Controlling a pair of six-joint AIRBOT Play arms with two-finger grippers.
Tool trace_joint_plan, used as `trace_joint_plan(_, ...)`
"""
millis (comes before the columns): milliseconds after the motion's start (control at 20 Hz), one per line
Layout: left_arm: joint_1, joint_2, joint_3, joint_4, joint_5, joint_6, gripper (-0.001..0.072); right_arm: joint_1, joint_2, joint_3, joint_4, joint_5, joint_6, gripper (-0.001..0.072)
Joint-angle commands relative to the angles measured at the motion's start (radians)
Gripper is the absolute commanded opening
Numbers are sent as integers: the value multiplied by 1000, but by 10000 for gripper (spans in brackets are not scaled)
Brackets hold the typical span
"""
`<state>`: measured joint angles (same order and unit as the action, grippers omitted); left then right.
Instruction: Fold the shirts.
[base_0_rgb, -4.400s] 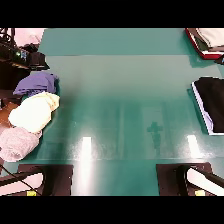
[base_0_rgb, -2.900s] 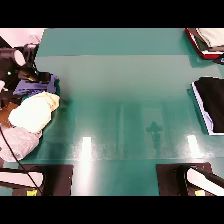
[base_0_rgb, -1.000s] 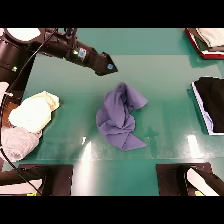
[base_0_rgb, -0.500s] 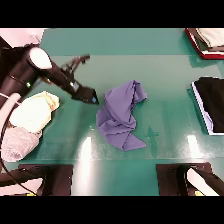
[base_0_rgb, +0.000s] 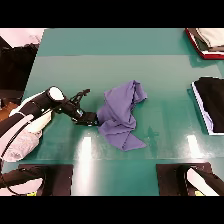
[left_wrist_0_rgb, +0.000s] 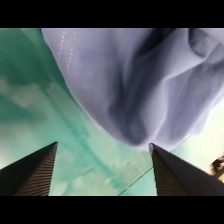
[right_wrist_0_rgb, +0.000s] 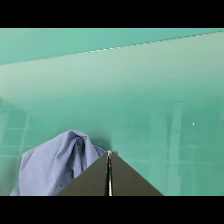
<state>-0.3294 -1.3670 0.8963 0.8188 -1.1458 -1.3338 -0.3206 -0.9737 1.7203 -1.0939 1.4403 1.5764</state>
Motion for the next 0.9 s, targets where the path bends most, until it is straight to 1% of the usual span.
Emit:
trace_joint_plan(0,0,1,-53,-124,74,60,666,1,0,0,0,1,0,16)
trace_joint_plan(150,-25,0,-53,-154,132,59,666,1,0,0,0,1,0,16)
trace_joint_plan(350,-125,0,-53,-144,231,55,661,1,0,0,0,4,0,16)
trace_joint_plan(400,-131,0,-53,-145,246,48,464,1,0,0,0,5,0,16)
trace_joint_plan(450,-131,0,-53,-145,248,49,184,1,0,0,0,10,0,16)
trace_joint_plan(500,-131,0,-53,-138,252,50,31,1,0,0,0,20,0,16)
trace_joint_plan(600,-117,1,-50,-122,240,47,24,1,0,-9,4,44,0,16)
trace_joint_plan(750,-27,48,-11,-40,175,-3,23,1,1,-96,14,74,0,17)
trace_joint_plan(850,55,125,26,17,140,-4,23,3,1,-214,106,78,-21,18)
